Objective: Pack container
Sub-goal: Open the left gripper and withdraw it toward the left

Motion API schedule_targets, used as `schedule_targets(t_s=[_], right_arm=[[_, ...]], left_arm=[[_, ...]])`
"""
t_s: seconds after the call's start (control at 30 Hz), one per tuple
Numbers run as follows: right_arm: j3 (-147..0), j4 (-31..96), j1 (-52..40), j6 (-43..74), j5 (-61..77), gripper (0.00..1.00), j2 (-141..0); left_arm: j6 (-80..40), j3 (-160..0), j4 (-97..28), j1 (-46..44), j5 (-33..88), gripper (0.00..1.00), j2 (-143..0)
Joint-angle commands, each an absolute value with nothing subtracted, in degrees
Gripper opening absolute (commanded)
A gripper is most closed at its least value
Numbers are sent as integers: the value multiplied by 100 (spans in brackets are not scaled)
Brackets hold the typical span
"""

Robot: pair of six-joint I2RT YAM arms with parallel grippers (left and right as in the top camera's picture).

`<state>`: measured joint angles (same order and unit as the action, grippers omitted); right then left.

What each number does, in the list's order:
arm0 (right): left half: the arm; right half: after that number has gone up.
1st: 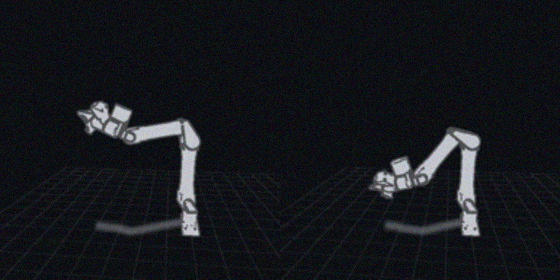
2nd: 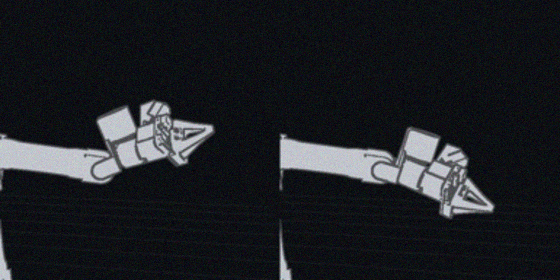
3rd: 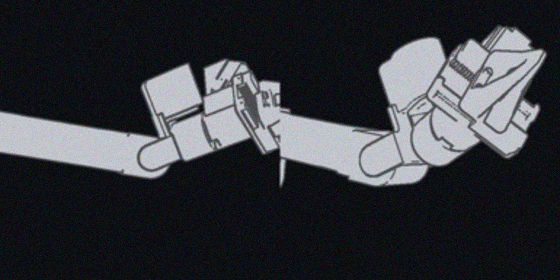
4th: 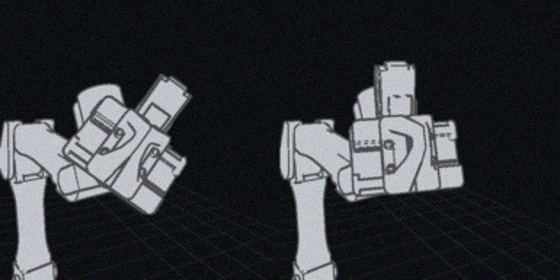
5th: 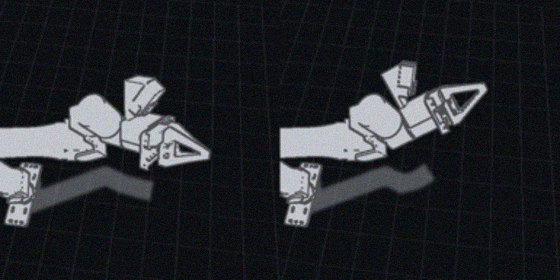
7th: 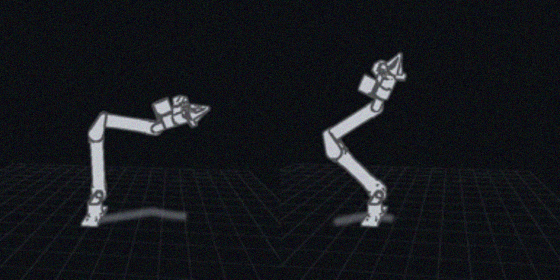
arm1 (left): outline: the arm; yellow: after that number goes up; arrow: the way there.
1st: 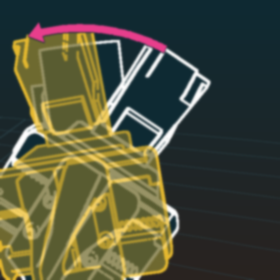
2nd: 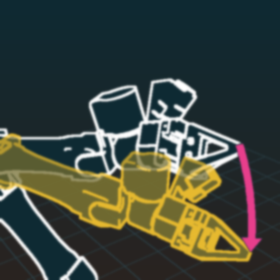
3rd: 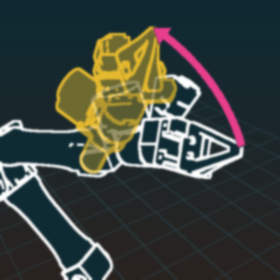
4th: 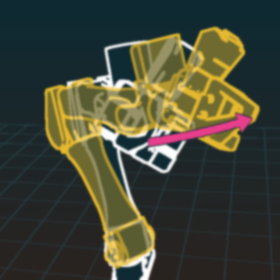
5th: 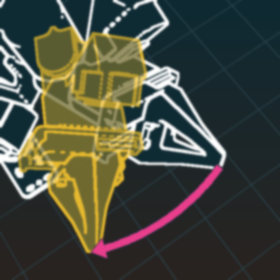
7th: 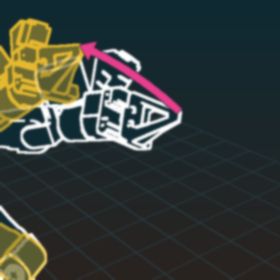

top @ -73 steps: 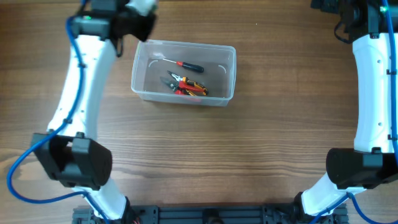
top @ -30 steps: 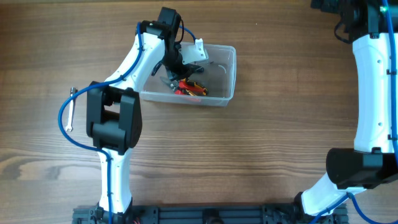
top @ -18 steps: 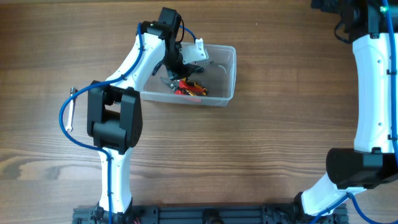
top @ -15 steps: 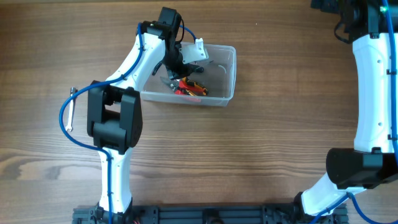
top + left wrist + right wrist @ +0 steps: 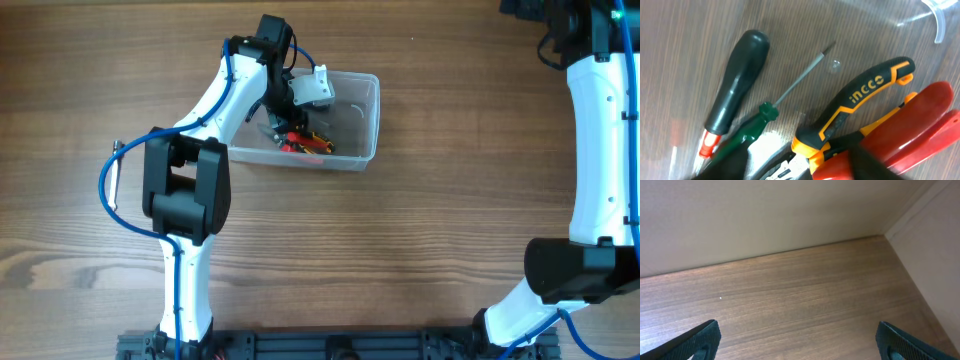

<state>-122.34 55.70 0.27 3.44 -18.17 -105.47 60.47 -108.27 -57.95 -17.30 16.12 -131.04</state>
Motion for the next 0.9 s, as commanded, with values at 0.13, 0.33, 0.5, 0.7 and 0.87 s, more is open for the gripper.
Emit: schedule_targets(t_s=[0.13,0.33,0.5,0.7,0.87], right_arm=[[-12256,5559,3,451,-1813,100,-10516],[-12256,5559,3,449,-1813,100,-10514],[-12256,5559,3,449,-1813,100,-10514],[-12256,5559,3,451,-1813,100,-10514],[-12256,5559,3,449,-1813,100,-10516]], left_arm=[[5916,-10965,-5776,-1691,952,100,-12838],[5297,-11244,-5162,-1446,956,100,-12145],[4493,-11349,-4591,-1061,1203,100,-11566],[3232,-11349,-4383,-390,1568,100,-11048],[2460,-11349,-4661,303,1601,100,-10879]])
